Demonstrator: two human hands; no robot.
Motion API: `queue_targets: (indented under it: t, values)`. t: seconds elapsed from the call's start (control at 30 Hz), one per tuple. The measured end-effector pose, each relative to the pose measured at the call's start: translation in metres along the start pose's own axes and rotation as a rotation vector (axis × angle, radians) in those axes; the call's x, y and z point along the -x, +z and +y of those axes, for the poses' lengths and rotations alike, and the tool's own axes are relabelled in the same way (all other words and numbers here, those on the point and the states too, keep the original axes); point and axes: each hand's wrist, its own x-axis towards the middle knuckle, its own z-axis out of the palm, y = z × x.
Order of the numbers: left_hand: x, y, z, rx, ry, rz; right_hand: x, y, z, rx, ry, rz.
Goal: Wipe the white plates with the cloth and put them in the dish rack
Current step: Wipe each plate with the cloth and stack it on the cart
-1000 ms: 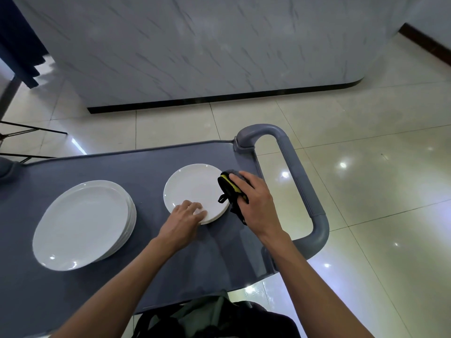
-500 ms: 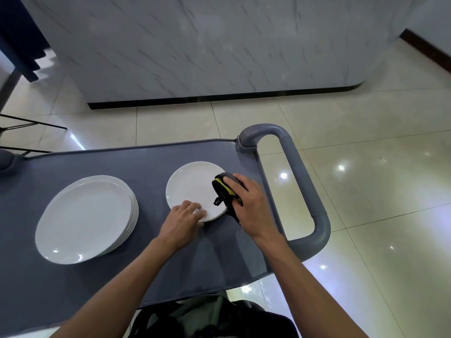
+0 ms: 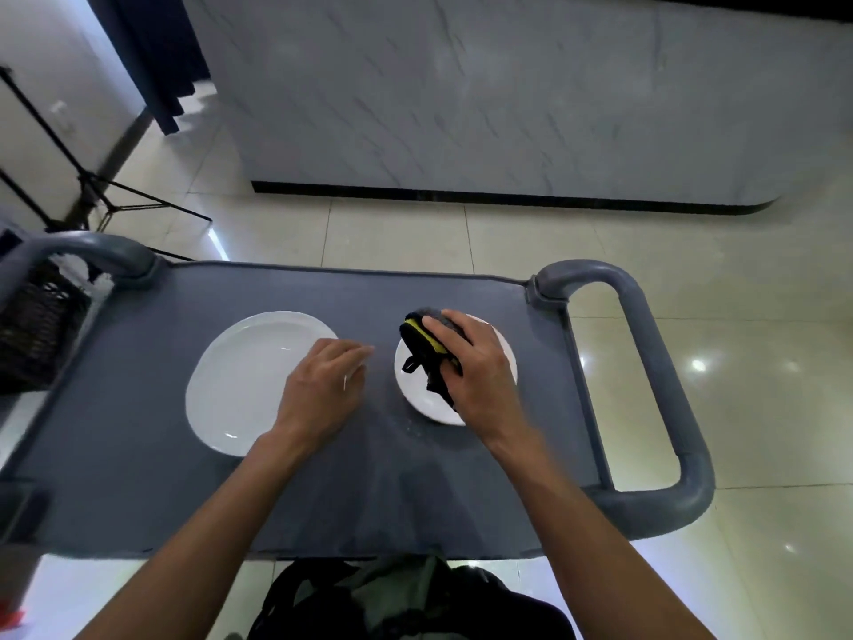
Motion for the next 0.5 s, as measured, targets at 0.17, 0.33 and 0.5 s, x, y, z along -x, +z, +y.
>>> queue_targets:
  t: [0.17,0.33,0.5]
  values:
    - [0.014,-0.036,-0.057,-0.040,-0.155,0.055,-0.023,0.029,-0.057,-0.072,-0.060,-0.087]
    - [0.032,-0.063,-0.113,0.012,-0.383,0.180,-0.048,0.064,-0.121,-0.203,-0.107,-0.144]
    - [0.049,-0.081,-0.147,0.042,-0.557,0.150,-0.064,0.103,-0.169,-0.359,-0.050,-0.218]
